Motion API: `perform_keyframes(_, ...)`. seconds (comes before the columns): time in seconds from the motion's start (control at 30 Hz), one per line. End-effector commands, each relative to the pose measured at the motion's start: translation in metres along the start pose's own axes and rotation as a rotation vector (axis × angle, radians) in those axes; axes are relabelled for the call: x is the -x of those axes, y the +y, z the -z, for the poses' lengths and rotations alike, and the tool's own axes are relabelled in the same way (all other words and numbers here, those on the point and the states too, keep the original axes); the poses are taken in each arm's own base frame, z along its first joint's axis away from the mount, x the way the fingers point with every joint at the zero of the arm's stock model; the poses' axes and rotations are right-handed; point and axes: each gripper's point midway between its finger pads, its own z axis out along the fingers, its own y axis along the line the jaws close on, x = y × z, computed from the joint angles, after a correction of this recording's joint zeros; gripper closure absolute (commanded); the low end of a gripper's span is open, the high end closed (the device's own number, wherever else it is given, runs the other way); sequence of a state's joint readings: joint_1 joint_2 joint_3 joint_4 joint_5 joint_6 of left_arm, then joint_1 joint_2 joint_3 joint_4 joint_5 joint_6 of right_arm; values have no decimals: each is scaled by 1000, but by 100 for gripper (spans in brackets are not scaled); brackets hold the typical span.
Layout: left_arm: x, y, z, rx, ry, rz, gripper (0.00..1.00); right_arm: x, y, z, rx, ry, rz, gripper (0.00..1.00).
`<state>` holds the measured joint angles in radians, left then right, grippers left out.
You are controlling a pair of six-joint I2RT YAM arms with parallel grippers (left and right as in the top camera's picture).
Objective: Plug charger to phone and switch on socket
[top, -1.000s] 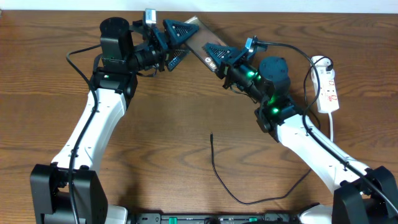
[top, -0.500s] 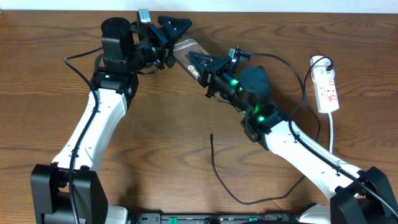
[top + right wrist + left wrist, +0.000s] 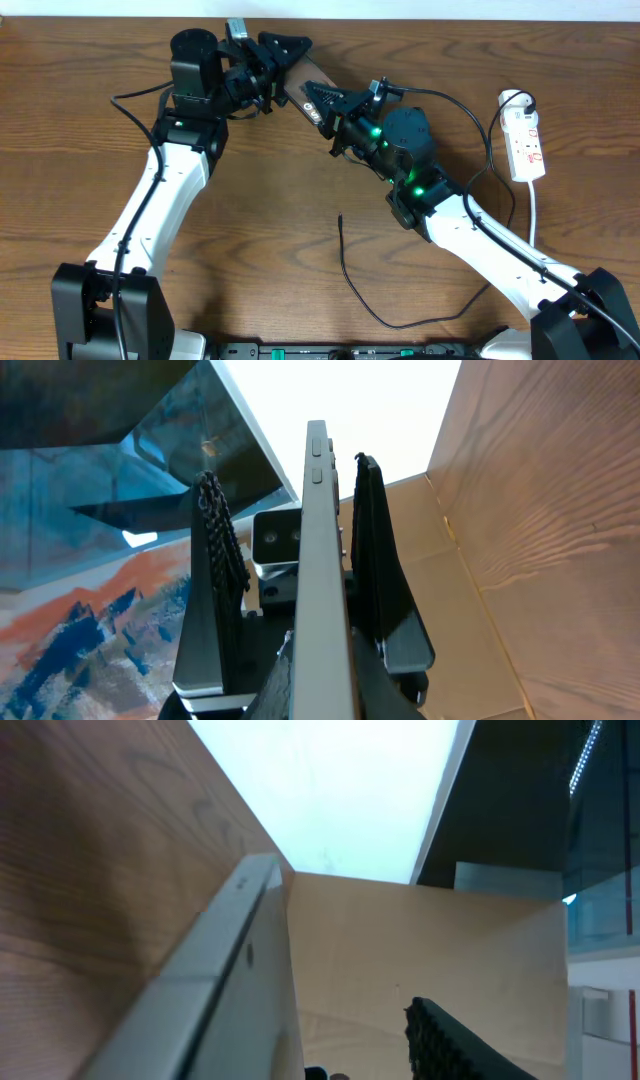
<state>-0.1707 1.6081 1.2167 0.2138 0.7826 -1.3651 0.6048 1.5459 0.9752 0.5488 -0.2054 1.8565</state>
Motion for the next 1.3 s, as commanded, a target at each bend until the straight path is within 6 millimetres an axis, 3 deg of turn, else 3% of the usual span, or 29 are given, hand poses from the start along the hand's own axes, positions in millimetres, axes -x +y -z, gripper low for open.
perform_keyframes(0.0, -8, -8, 2, -16, 10, -16, 43, -15, 12, -1, 29, 47, -5, 99)
perform_keyframes(0.4, -11, -9, 2, -19, 26, -19, 92, -15, 12, -1, 29, 47, -4, 99)
perform_keyframes(0.67, -10, -9, 2, -19, 25, -19, 93, -15, 12, -1, 29, 47, -4, 99)
perform_keyframes(0.73, -10, -9, 2, -18, 25, -19, 93, -15, 12, -1, 28, 47, -3, 87)
perform_keyframes(0.77, -10, -9, 2, -19, 25, -24, 93, -15, 12, -1, 29, 47, -3, 69)
perform_keyframes(0.8, -10, -9, 2, -19, 24, -27, 92, -15, 12, -1, 28, 48, -3, 59)
perform_keyframes(0.87, -10, -9, 2, -19, 23, -31, 93, -15, 12, -1, 30, 48, 13, 16)
perform_keyframes(0.9, -8, -9, 3, -19, 20, -34, 93, -16, 12, -1, 30, 48, 16, 6)
perform_keyframes(0.93, -7, -9, 4, -19, 17, -34, 93, -15, 12, -1, 30, 47, 16, 1)
perform_keyframes(1.13, 18, -7, 20, -23, -30, -83, 93, -15, 12, -1, 31, 47, 46, 1)
perform_keyframes(1.27, 41, -7, 51, -49, -13, -169, 93, -12, 13, 0, 33, 51, 151, 1)
